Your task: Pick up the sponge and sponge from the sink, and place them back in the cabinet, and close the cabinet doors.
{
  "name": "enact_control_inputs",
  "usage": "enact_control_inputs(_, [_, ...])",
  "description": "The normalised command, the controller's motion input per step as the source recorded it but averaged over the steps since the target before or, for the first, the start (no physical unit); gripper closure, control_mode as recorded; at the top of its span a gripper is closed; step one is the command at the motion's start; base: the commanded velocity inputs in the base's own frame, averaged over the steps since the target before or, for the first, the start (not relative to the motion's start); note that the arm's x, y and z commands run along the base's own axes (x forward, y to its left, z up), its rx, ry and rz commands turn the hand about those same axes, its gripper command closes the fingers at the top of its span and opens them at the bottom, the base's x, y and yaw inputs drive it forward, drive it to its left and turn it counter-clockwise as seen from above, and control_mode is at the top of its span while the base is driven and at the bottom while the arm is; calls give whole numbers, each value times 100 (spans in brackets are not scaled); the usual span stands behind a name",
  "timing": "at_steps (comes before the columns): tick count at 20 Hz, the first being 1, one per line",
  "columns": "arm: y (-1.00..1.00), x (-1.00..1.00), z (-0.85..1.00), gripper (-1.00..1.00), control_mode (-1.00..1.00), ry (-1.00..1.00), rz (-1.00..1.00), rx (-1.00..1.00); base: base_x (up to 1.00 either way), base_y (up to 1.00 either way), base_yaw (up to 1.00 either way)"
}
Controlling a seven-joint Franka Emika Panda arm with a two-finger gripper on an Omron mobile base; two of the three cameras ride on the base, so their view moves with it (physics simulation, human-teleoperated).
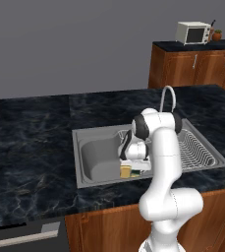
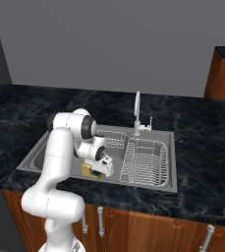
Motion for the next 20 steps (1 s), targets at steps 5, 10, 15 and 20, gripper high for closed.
enact_control_inputs(5, [1,1,-19,100,-100,0,0,-2,0,0,0])
enact_control_inputs(10, [0,6,-4,100,-100,-1,0,0,0,0,0])
enact_control_inputs(15, [-2,0,32,100,-100,-3,0,0,0,0,0])
enact_control_inputs(20, [-6,-1,99,100,-100,-11,0,-1,0,0,0])
